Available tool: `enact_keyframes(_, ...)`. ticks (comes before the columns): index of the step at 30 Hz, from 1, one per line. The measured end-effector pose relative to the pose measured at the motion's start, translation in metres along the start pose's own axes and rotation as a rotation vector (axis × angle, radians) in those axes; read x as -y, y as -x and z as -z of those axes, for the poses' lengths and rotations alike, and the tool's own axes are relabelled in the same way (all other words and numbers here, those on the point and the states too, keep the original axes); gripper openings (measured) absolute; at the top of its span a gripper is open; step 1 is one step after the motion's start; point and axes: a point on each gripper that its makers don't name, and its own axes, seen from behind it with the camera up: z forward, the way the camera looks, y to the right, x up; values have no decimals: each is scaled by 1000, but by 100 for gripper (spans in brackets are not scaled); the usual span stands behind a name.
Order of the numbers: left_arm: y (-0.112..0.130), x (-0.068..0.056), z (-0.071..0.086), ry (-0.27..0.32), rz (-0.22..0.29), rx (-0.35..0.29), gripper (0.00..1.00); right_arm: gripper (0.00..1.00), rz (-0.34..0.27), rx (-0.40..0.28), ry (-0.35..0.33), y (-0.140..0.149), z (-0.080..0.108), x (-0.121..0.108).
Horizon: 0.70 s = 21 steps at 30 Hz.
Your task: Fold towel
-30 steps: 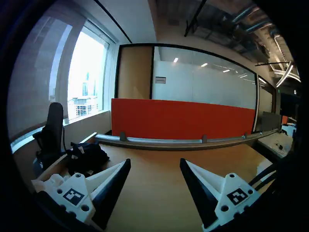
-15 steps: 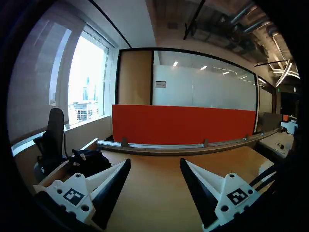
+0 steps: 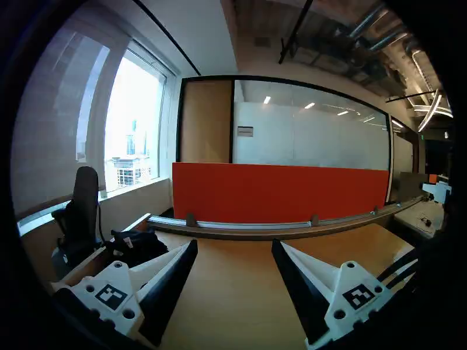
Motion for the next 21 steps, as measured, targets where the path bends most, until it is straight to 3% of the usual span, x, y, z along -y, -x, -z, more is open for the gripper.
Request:
enact_keyframes(12, -6, -8, -5, 9, -16, -36, 94, 100, -21, 13, -6, -4, -4, 17)
enact_keyframes(21, 2, -12, -5, 18, -76, -59, 94, 100, -33, 0, -16, -20, -1, 30)
